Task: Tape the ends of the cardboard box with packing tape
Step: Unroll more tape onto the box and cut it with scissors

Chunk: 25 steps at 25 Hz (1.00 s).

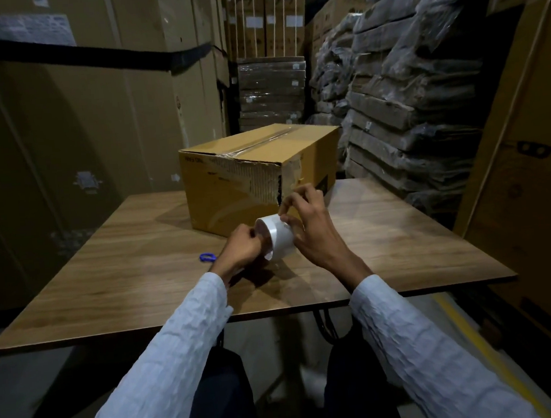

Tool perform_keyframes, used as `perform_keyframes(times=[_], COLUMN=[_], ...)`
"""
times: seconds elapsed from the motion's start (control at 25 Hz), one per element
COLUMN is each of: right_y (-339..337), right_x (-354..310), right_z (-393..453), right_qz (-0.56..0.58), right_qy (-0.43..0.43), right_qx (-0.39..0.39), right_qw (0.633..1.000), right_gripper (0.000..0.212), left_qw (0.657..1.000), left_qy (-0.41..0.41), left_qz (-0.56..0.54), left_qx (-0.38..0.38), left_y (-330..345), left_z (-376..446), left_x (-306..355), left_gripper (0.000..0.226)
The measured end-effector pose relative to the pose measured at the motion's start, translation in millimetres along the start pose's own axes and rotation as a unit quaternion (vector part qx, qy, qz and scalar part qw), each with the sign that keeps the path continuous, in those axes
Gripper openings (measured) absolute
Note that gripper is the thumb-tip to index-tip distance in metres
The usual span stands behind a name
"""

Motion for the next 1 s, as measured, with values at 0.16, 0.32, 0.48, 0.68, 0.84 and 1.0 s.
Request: perform_keyframes(times=[0.16,0.32,0.48,0.68,0.84,1.0], right_y=[-0.6,5.2,11.6,10.4,11.8,23.2], right_x=[7.3,13.4,12.0,14.1,13.1,18.3], right_z=[8.6,11.7,14.7,17.8,22.4,19.7], right_qz=[0.049,0.114,0.126,0.047,0.018,0.05], right_qy=[0.04,0.102,0.112,0.068,0.078,0.124], right_qx=[0.018,0.015,-0.021,-0.005,0.028,0.059], right_qw=[0.998,0.988,0.985,0.997,0.996,0.989], right_gripper=[0.023,0.01,0.01,0.009,0.01,0.011], left_qw=[0.981,0.955,0.972,0.971,0.964,0.959], left_qy=[0.113,0.224,0.2,0.184,0.185,0.189], left_qz=[-0.096,-0.137,-0.12,-0.15,-0.185,-0.204], left_qx=[0.127,0.14,0.032,0.026,0.055,0.057], left_y=[-4.9,2.7,25.9,36.4,43.5,44.2], left_z=[-10.0,-29.9,-37.3,-32.5,-36.1,-37.8], left_x=[-12.3,-14.0,-15.4,-19.2,-16.7,-13.7], left_gripper=[0.066,0.031,0.02,0.033,0.028,0.024])
Point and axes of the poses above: each hand's wrist, its own z-axis towards the middle knuckle, its own y-axis out of the palm, x = y × z, the point moved 3 cm from there along z, towards the middle knuckle, and after that the axes turned 5 degrees about -z, right-handed, at the moved point
